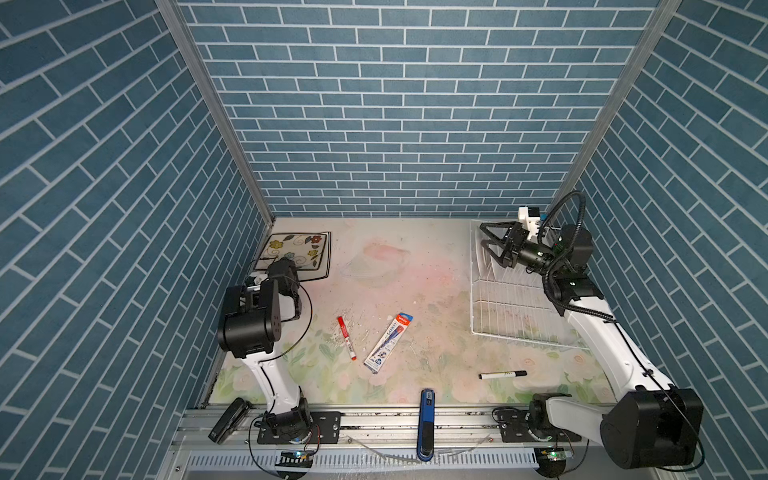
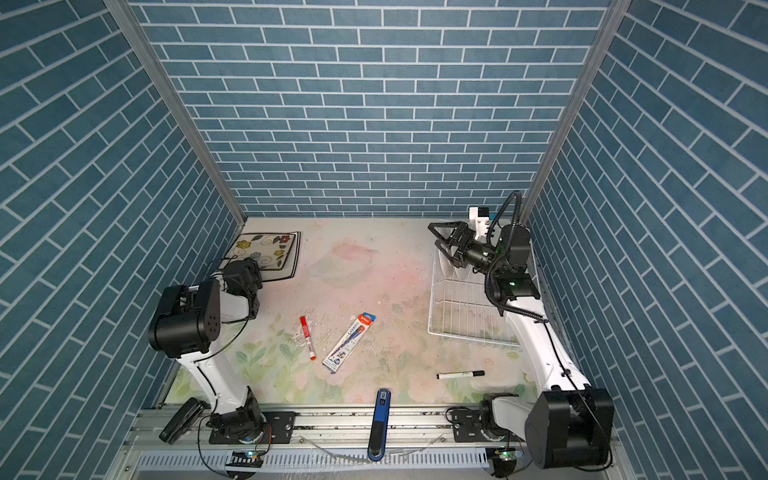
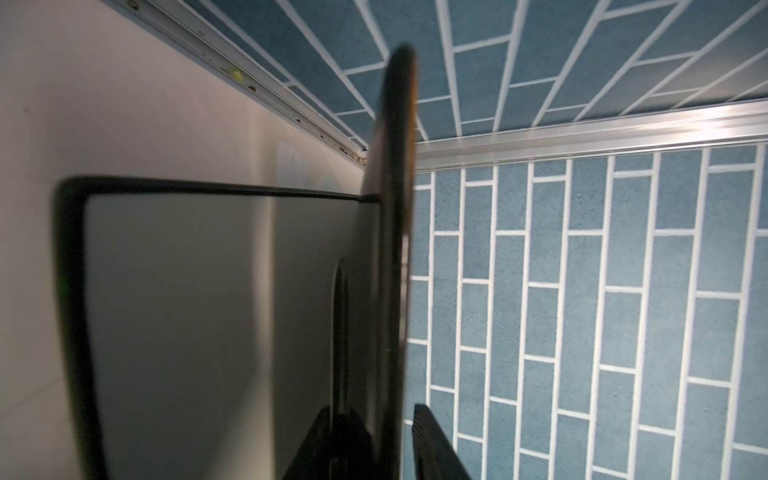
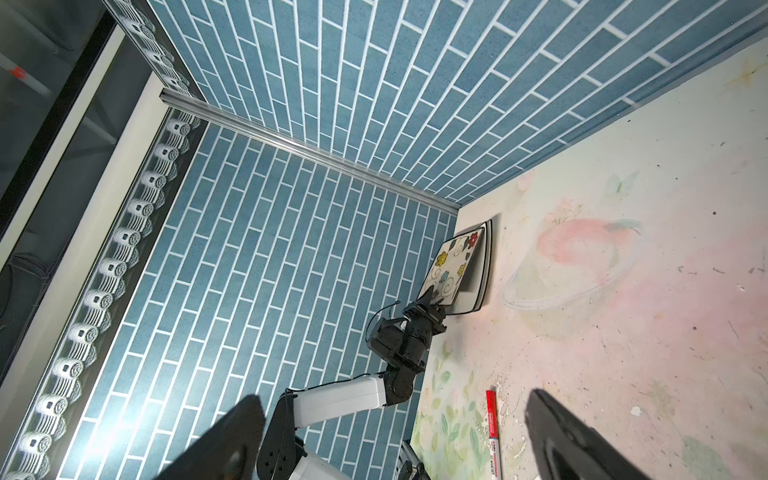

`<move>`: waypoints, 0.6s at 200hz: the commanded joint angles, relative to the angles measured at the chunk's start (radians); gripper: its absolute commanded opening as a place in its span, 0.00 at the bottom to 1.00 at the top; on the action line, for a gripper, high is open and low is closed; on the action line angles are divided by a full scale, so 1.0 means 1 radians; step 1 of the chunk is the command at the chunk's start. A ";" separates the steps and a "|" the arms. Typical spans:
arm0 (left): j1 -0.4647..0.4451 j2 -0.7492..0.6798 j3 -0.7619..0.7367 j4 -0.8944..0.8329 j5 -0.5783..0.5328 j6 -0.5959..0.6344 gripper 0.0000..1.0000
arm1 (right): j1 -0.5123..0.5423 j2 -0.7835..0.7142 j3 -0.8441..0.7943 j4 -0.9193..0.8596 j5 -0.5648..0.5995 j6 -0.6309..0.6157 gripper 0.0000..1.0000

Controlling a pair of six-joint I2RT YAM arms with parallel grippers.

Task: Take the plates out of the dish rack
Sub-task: 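Lower the flowered square plate toward the flowered plate stack with the left gripper, then set the plate flat on the stack and open the left gripper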

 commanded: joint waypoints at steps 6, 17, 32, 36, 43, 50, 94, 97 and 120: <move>-0.001 -0.040 0.039 0.077 -0.001 0.008 0.39 | -0.006 -0.023 0.022 0.002 -0.020 -0.036 0.99; -0.001 -0.045 0.037 0.068 -0.003 0.006 0.42 | -0.006 -0.023 0.021 0.001 -0.020 -0.034 0.99; -0.002 -0.056 0.034 0.052 -0.003 0.012 0.49 | -0.006 -0.025 0.023 0.001 -0.019 -0.036 0.99; -0.004 -0.061 0.034 0.051 -0.004 0.020 0.51 | -0.006 -0.025 0.023 0.000 -0.019 -0.037 0.99; -0.007 -0.067 0.033 0.042 -0.006 0.032 0.52 | -0.006 -0.024 0.023 0.001 -0.018 -0.037 0.99; -0.009 -0.078 0.033 0.024 -0.012 0.038 0.54 | -0.006 -0.023 0.022 0.002 -0.021 -0.038 0.99; -0.016 -0.096 0.037 -0.020 -0.016 0.036 0.62 | -0.006 -0.029 0.020 -0.001 -0.023 -0.043 0.99; -0.016 -0.094 0.038 -0.023 -0.015 0.034 0.63 | -0.006 -0.030 0.020 -0.002 -0.023 -0.043 0.99; -0.016 -0.080 0.037 -0.020 -0.003 0.014 0.63 | -0.006 -0.036 0.024 -0.031 -0.022 -0.065 0.99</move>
